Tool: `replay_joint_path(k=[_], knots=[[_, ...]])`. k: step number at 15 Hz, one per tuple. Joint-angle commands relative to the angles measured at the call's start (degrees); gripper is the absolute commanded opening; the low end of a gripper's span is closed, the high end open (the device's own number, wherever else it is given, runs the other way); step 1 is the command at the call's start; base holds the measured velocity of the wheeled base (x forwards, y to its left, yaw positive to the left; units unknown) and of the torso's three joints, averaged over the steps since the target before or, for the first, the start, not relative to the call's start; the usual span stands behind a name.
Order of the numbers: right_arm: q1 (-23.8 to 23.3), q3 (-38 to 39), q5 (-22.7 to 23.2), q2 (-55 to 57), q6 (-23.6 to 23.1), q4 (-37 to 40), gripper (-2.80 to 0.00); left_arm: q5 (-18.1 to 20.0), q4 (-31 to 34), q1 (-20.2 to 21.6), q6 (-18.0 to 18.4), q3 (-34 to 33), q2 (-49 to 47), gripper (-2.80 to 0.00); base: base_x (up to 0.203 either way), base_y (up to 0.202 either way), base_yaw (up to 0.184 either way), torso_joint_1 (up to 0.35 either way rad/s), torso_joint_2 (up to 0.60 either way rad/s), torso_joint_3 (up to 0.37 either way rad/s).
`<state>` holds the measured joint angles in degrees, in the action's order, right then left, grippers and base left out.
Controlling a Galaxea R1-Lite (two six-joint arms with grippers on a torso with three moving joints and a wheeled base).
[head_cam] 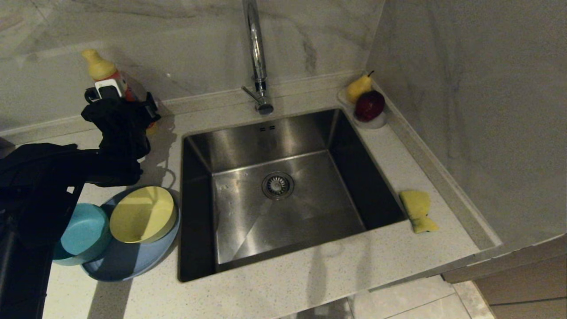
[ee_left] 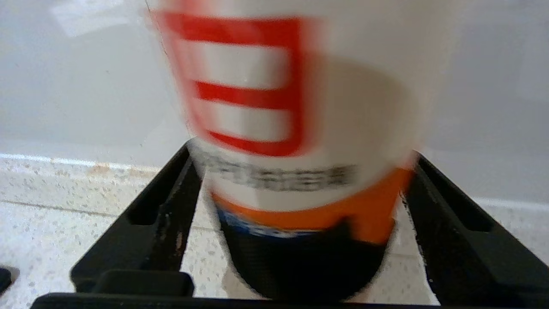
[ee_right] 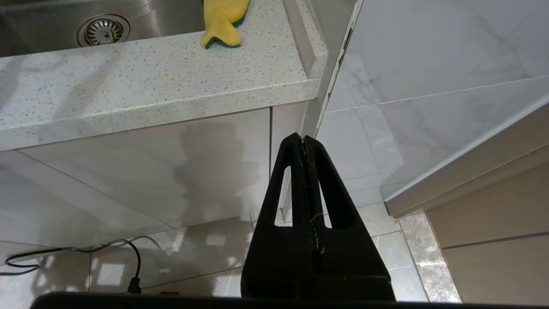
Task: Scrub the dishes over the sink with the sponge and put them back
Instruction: Place the dish soap on the table, then turn on the faucet
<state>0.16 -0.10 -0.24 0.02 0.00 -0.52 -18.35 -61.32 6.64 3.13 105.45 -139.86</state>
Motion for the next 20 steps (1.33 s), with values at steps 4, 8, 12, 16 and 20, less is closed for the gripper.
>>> replay_joint_path(k=[4,8,12,16,20], knots=[[0.0,0.0,0.0,-0.1,0.0,0.0,-2.8,-1.2,-0.5,0.0,-0.1,0.6,3.1,0.0,0.0,0.0,0.0,0.0,0.0,0.0],[0.0,0.0,0.0,-0.1,0.0,0.0,-2.8,-1.3,-0.2,0.0,-0.8,-0.1,9.1,0.0,0.0,0.0,0.0,0.0,0.0,0.0],[0.0,0.0,0.0,-0.1,0.0,0.0,-2.8,-1.2,2.3,-0.1,-5.6,-3.7,17.7,0.0,0.0,0.0,0.0,0.0,0.0,0.0],[0.0,0.0,0.0,-0.1,0.0,0.0,-2.8,-1.2,14.2,-0.1,-10.6,-5.8,28.9,0.0,0.0,0.0,0.0,0.0,0.0,0.0],[0.0,0.0,0.0,-0.1,0.0,0.0,-2.8,-0.4,19.9,-0.1,-13.4,-12.2,41.5,-2.8,0.0,0.0,0.0,0.0,0.0,0.0]])
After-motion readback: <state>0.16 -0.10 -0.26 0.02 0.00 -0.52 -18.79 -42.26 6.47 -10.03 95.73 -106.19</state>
